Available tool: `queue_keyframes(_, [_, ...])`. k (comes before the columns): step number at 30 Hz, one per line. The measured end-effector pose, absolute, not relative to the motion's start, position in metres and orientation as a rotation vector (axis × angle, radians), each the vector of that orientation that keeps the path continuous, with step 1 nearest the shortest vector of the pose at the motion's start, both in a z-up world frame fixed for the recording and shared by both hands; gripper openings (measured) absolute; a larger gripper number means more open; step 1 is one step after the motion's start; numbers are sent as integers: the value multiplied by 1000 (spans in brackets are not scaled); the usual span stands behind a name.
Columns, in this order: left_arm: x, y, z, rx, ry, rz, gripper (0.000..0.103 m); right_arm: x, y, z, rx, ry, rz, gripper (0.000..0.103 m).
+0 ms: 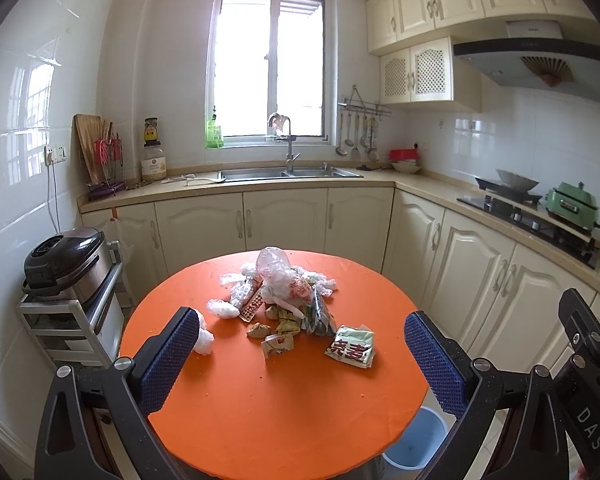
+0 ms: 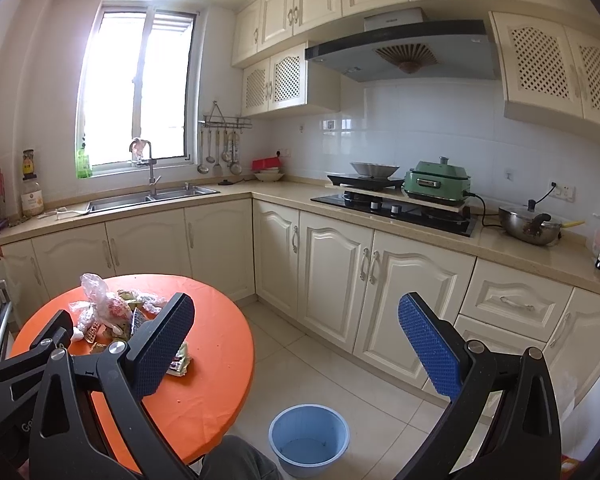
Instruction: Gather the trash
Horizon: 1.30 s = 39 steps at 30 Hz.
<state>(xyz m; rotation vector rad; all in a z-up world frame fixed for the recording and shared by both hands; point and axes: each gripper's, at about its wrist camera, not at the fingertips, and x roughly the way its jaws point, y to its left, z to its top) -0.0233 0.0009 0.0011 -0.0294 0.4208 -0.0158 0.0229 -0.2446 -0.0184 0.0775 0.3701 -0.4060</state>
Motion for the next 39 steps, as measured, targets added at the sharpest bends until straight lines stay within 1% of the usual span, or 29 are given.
queue_keyframes(23, [-24,2,2,-27,432,-19,100,22,-245,-16,79,377,-407,103])
queue_keyframes(32, [-9,13,1,-40,458,-23,101,35,-238,-17,76,402,-402,103])
queue_keyframes(39, [16,33,-4,-57,497,6,101,58,-219,-23,64,444,-376,103])
